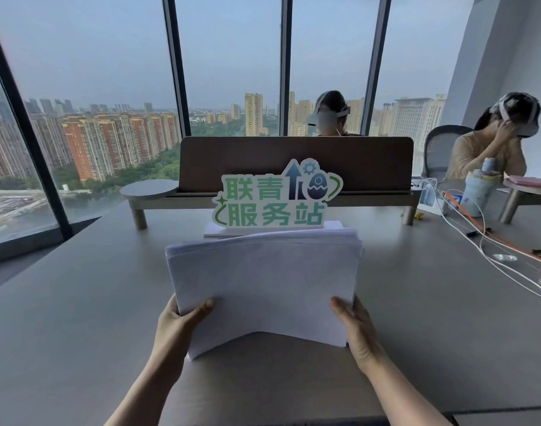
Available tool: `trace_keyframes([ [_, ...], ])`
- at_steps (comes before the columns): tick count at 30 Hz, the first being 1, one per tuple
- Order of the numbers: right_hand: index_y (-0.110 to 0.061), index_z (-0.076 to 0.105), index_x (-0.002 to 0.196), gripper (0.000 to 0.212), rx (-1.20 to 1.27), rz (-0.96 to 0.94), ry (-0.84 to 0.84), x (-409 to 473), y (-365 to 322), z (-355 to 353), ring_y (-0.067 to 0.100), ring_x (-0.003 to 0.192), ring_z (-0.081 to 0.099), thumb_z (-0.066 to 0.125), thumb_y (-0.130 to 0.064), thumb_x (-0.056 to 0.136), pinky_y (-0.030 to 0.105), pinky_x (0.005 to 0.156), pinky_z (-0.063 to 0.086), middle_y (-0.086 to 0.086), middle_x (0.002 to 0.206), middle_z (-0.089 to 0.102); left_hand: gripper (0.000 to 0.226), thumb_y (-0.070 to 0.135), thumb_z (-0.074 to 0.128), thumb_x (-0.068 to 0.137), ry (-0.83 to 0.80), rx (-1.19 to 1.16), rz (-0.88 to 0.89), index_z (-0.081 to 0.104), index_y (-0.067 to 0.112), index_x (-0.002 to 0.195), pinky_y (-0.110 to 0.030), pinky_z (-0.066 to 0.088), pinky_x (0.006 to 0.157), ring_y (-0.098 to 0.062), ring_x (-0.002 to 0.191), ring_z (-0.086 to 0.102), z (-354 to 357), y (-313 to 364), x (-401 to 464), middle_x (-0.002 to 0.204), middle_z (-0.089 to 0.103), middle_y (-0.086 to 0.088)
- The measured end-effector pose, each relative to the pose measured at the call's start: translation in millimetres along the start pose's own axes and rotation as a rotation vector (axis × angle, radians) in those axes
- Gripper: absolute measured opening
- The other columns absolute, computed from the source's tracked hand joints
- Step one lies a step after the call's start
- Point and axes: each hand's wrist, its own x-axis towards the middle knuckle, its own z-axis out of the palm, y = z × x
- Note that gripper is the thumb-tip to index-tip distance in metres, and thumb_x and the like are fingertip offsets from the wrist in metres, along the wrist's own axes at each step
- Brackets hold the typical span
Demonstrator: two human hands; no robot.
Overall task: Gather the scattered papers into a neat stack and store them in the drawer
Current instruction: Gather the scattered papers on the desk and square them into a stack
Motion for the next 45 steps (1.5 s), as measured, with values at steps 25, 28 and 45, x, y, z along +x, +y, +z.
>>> trace_keyframes([
  [25, -0.013, 0.07, 0.096, 0.052, -0.311, -0.302, 0.342, 52, -103, 43, 0.004, 0.076, 0.056, 0.047, -0.058, 0.086, 0.022, 0.07, 0.043, -0.002, 0.083, 0.067, 0.054, 0.034, 0.083, 0.05, -0.008, 0.036, 0.07, 0.067, 0.018, 0.1, -0.031, 0.054, 0.071, -0.017, 0.085, 0.07, 2, 5, -1, 0.092, 0.076, -0.003],
  [28, 0.001, 0.067, 0.081, 0.044, -0.188, -0.2, 0.462, 60, -94, 38, 0.012, 0.062, 0.043, 0.057, -0.041, 0.076, 0.03, 0.061, 0.034, 0.011, 0.061, 0.05, 0.059, 0.041, 0.082, 0.047, 0.002, 0.043, 0.084, 0.066, 0.021, 0.1, -0.037, 0.054, 0.078, -0.02, 0.088, 0.069, -1, 4, 0, 0.094, 0.075, -0.004],
  [45, -0.021, 0.063, 0.08, 0.025, -0.138, -0.279, 0.392, 55, -92, 41, 0.018, 0.09, 0.064, 0.044, -0.008, 0.091, 0.029, 0.077, 0.044, 0.001, 0.083, 0.072, 0.061, 0.043, 0.082, 0.046, 0.02, 0.058, 0.051, 0.07, 0.014, 0.099, -0.038, 0.054, 0.078, -0.021, 0.087, 0.07, -2, 5, 3, 0.091, 0.076, -0.003],
])
